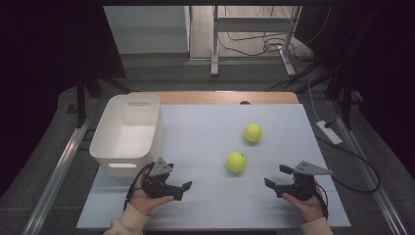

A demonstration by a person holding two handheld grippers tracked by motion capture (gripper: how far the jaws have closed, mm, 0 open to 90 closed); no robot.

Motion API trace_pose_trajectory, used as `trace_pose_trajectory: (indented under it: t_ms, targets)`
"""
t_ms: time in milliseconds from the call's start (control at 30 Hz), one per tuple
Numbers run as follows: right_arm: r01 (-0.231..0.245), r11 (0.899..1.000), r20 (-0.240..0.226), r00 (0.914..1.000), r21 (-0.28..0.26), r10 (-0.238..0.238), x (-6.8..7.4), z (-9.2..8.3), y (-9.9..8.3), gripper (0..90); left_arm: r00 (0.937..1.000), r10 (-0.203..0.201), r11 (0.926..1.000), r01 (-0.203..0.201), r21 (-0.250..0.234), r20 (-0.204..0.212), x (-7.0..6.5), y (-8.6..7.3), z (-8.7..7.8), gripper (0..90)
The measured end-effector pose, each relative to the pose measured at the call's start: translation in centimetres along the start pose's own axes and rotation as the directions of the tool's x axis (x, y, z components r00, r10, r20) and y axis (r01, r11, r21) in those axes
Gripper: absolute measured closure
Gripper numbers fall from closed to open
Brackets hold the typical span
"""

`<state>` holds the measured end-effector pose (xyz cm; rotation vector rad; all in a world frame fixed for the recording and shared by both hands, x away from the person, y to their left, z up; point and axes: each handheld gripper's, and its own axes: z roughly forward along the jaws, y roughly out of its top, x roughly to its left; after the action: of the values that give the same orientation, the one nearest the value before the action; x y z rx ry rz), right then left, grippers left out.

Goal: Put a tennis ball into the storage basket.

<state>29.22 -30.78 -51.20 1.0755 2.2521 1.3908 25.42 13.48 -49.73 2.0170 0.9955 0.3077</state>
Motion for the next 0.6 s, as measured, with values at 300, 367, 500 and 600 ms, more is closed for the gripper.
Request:
trace_pose_trajectory:
  t_ms: [300, 367, 500, 600]
  targets:
    - [0.005, 1.0, -0.002, 1.0, 0.004, -0.005, 0.1, 0.0, 0.0, 12.9, 0.9997, 0.023, 0.9996, -0.023, 0.016, 0.01, -0.5, 2.1, 0.8, 8.8]
    - [0.004, 1.0, 0.002, 1.0, 0.004, -0.004, 0.1, 0.0, 0.0, 12.9, 0.9995, 0.028, 0.9994, -0.029, 0.022, 0.011, -0.6, 2.6, 1.1, 8.8]
    - [0.0, 1.0, 0.009, 1.0, 0.003, 0.0, 0.0, -0.1, -0.1, 12.9, 0.999, 0.042, 0.9985, -0.042, 0.034, 0.018, -1.1, 3.0, 1.7, 8.7]
    - [-0.003, 1.0, 0.01, 0.9999, 0.004, 0.003, 0.0, 0.0, -0.1, 12.9, 0.9983, 0.05, 0.998, -0.051, 0.037, 0.028, -1.4, 3.3, 2.1, 8.7]
